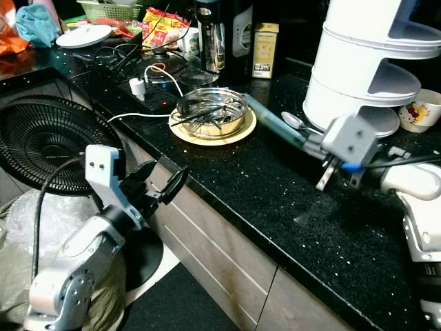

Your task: Kitchen organization

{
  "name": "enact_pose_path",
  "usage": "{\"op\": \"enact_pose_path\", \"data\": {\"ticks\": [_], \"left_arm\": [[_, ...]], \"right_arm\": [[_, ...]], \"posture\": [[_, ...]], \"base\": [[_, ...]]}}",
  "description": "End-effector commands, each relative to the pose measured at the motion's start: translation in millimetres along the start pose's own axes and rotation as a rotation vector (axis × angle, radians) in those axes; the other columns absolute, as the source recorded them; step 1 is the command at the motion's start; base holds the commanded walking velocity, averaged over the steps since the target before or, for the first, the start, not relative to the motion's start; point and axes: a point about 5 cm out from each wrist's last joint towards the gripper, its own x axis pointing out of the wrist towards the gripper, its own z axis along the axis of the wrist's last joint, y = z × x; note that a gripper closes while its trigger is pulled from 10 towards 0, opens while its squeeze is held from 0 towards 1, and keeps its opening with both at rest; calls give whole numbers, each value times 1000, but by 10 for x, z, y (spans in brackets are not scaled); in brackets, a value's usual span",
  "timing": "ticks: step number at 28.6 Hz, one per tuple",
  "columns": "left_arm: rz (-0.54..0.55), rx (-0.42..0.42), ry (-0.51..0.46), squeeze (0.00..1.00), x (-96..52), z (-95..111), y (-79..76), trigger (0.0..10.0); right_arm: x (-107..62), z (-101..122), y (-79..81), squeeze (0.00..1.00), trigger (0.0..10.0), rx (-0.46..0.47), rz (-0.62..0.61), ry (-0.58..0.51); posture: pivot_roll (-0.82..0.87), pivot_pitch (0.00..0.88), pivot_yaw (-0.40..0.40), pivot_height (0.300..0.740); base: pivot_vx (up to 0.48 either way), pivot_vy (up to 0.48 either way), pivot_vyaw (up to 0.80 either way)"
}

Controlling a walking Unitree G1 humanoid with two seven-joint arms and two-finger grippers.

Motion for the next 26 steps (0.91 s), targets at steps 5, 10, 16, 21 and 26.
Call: {"op": "enact_pose_path", "data": {"ticks": [5,10,16,21,26], "left_arm": [[-64,-13,-2,0,4,19,-93,10000],[-99,-23,-2,0,2,25,-142,10000],[-116,-34,-5,0,-8,30,-166,10000],[-128,-38,-5,0,-4,30,-179,10000],[-143,-47,-8,0,-1,33,-196,10000]], "right_arm": [[11,87,-145,0,0,123,-125,-125],[-46,272,-252,0,0,427,-145,-416],[-135,375,-251,0,0,578,-75,-576],[-221,426,-237,0,0,626,-32,-622],[-247,417,-244,0,0,639,-34,-605]], "posture": [[20,0,-5,740],[23,0,-9,740],[22,0,-10,740],[19,0,-10,740],[16,0,-10,740]], "base": [[0,0,0],[0,0,-275],[0,0,-800],[0,0,-800],[0,0,-800]]}}
